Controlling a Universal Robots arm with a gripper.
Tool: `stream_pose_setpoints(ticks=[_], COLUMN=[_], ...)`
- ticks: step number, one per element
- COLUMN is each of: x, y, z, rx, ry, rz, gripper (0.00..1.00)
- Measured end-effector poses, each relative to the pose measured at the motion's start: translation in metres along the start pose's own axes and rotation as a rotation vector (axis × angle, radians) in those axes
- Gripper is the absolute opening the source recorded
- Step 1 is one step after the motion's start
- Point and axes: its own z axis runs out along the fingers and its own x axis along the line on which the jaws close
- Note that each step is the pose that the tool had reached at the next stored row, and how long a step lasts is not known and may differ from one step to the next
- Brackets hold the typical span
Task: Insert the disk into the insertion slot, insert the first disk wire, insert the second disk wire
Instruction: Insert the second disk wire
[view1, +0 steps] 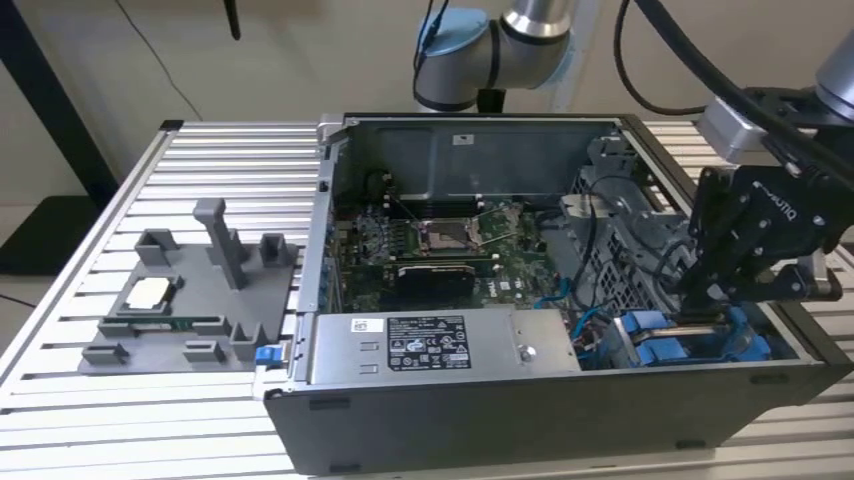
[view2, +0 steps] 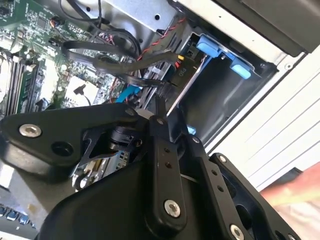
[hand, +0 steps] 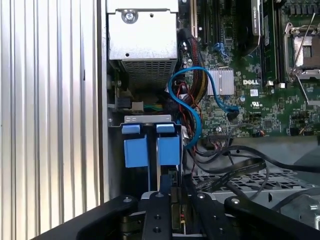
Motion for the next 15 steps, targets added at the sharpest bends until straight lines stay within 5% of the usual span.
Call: stream_pose_setpoints(ticks=[8, 15], x=[-0.0002, -0.0005], y=[0.0006, 0.0013], z=[-0.0053, -0.0112], rx=[0.0063, 0.0065], ry=[-0.0116, -0.0123], rz=[-0.001, -0.001], gripper=[0.24, 0.24])
